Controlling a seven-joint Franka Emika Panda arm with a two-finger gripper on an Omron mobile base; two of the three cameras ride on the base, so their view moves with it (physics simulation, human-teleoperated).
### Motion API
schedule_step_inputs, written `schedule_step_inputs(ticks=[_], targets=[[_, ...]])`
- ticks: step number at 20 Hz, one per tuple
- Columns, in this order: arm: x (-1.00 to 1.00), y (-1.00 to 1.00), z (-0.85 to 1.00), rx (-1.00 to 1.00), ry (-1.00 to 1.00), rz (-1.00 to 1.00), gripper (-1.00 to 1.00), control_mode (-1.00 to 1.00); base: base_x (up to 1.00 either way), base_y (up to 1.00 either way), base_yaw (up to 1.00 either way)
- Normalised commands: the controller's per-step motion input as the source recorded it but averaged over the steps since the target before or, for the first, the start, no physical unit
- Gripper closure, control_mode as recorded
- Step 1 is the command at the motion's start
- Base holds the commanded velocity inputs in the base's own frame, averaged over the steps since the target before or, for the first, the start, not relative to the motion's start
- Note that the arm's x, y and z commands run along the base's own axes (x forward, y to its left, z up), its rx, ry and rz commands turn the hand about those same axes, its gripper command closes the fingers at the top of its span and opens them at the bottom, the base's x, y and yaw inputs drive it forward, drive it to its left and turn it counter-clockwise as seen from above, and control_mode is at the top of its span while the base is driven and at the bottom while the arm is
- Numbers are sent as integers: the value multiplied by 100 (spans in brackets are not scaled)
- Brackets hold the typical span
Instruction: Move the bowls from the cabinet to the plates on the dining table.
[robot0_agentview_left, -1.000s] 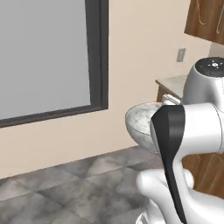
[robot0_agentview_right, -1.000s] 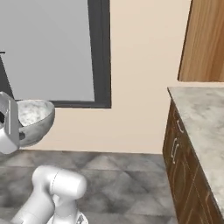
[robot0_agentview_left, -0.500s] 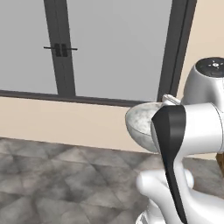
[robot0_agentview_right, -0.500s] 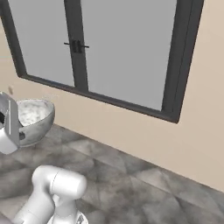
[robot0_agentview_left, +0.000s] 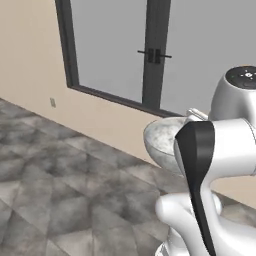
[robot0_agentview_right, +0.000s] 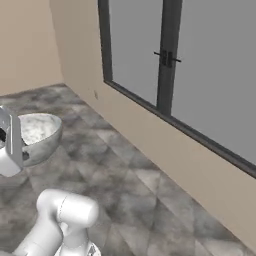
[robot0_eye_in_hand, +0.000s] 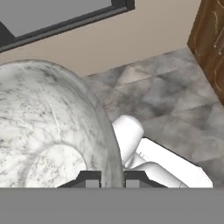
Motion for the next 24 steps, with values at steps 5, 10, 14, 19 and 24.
schedule_step_inputs(ticks=[5,10,14,19,24], targets=[[0,0,0,0,0,0,100,100,73,0,64],[0,0,0,0,0,0,100,100,87,0,58],[0,0,0,0,0,0,100,100,87,0,57],[0,0,0,0,0,0,100,100,82,0,61],[0,0,0,0,0,0,100,100,80,0,69]])
